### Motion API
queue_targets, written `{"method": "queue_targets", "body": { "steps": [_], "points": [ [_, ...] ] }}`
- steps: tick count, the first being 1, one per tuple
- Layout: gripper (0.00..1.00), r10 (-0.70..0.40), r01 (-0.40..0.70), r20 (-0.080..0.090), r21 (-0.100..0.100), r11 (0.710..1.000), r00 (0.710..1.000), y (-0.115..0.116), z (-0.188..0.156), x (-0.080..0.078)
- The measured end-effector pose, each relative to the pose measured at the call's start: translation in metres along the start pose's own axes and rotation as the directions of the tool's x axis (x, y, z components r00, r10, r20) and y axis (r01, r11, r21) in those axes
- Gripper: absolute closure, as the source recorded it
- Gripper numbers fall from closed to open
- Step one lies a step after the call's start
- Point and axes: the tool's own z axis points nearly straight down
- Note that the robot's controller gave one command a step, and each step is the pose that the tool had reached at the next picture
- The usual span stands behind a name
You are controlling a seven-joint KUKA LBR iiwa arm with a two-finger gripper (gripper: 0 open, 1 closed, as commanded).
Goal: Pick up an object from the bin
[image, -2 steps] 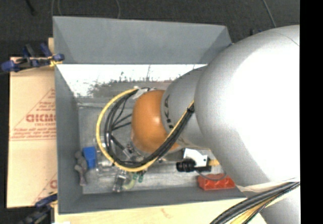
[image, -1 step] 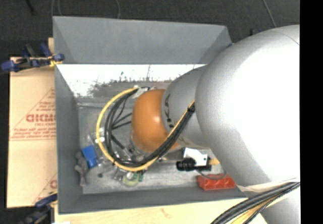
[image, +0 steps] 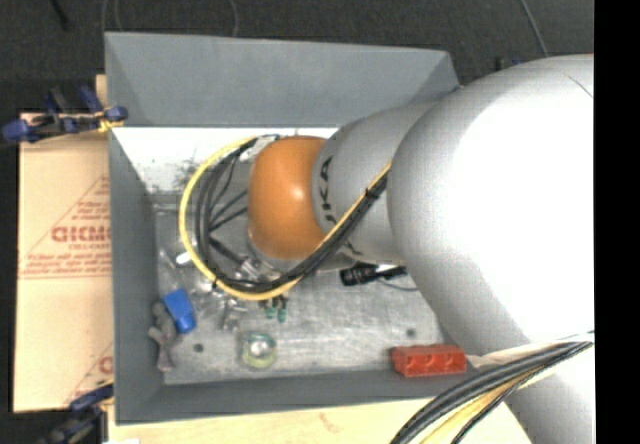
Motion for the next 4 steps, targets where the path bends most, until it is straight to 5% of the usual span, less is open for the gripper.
{"method": "queue_targets", "body": {
  "steps": [1,2,3,4],
  "points": [
    [1.00,-0.117,0.117,0.019,-0.006,0.993,0.993,0.037,-0.136,0.030],
    [1.00,-0.093,0.093,0.005,0.002,0.996,0.996,0.040,-0.050,0.027],
    [0.00,-0.096,0.096,0.008,0.000,0.995,0.995,0.041,-0.054,0.026],
    [0.00,-0.062,0.062,0.029,-0.014,0.998,0.998,0.030,-0.042,0.001]
  ]
}}
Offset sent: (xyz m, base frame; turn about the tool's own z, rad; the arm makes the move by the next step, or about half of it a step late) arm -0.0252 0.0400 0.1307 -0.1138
